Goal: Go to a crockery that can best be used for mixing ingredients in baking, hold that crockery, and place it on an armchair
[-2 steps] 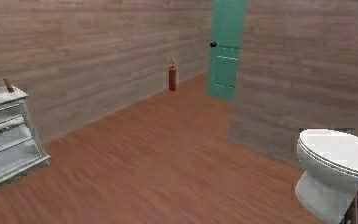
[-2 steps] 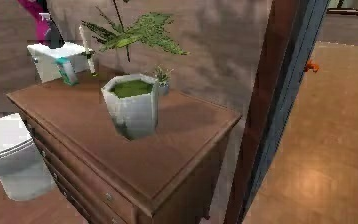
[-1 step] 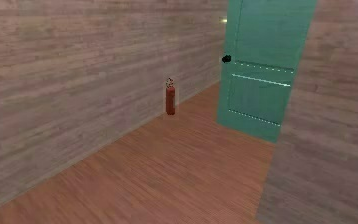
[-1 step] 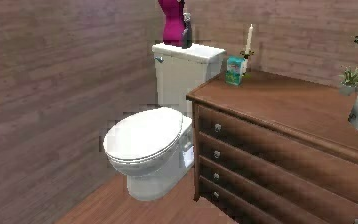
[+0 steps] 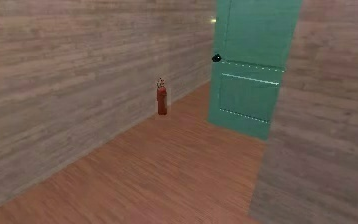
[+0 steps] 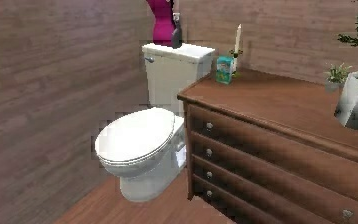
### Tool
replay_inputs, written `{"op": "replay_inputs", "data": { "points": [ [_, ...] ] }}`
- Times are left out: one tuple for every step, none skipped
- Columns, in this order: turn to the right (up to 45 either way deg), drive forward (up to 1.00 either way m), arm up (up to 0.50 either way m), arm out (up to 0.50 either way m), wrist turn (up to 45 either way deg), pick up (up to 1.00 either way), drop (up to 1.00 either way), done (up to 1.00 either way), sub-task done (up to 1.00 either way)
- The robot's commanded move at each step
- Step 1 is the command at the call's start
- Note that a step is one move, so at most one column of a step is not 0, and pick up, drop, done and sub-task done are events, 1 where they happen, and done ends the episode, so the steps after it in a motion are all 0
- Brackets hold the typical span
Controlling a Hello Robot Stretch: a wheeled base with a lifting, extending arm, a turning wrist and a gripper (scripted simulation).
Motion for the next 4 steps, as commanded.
{"op": "replay_inputs", "data": {
  "points": [
    [3.0,0.00,0.00,0.00,0.0,0.00,0.00,0.00,0.00],
    [0.0,1.00,0.00,0.00,0.0,0.00,0.00,0.00,0.00],
    [0.0,1.00,0.00,0.00,0.0,0.00,0.00,0.00,0.00],
    [6.0,0.00,0.00,0.00,0.0,0.00,0.00,0.00,0.00]
  ]
}}
